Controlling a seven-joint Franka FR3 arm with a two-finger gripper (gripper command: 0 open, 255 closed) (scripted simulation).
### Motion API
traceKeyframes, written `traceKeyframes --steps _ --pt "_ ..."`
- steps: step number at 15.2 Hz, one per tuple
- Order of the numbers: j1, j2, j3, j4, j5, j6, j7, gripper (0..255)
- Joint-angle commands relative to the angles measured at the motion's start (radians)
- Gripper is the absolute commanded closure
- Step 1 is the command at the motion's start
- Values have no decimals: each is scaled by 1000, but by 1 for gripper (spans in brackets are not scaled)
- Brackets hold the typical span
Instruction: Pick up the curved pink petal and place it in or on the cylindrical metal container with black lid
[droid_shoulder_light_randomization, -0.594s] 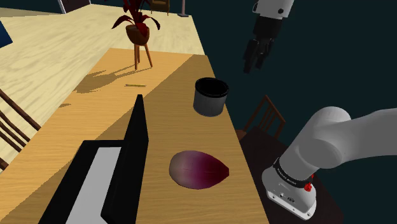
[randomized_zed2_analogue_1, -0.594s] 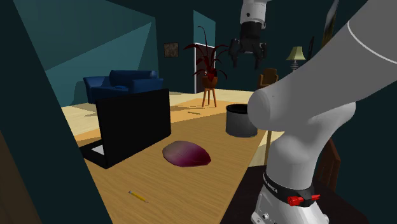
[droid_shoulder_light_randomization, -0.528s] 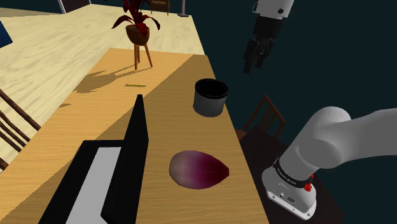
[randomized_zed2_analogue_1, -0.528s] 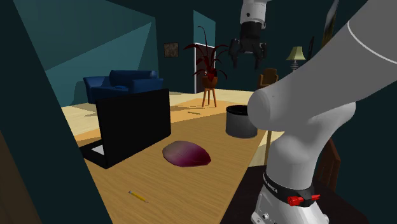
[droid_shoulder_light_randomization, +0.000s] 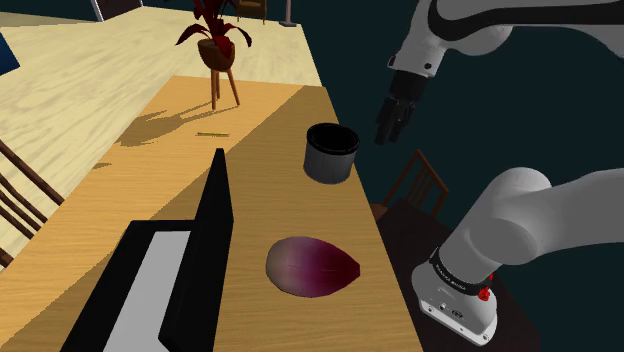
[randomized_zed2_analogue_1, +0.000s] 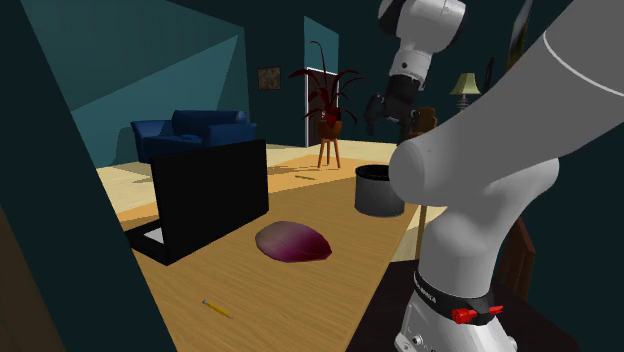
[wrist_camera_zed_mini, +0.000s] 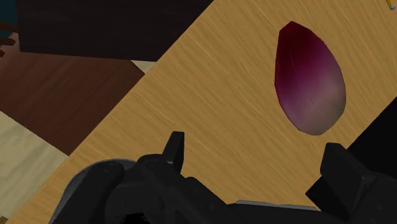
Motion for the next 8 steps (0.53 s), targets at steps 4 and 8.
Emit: traceKeyframes --steps 4,8 --pt "20 70 -95 -153 119 128 -162 0" --pt "74 179 -185 -232 228 222 -311 0"
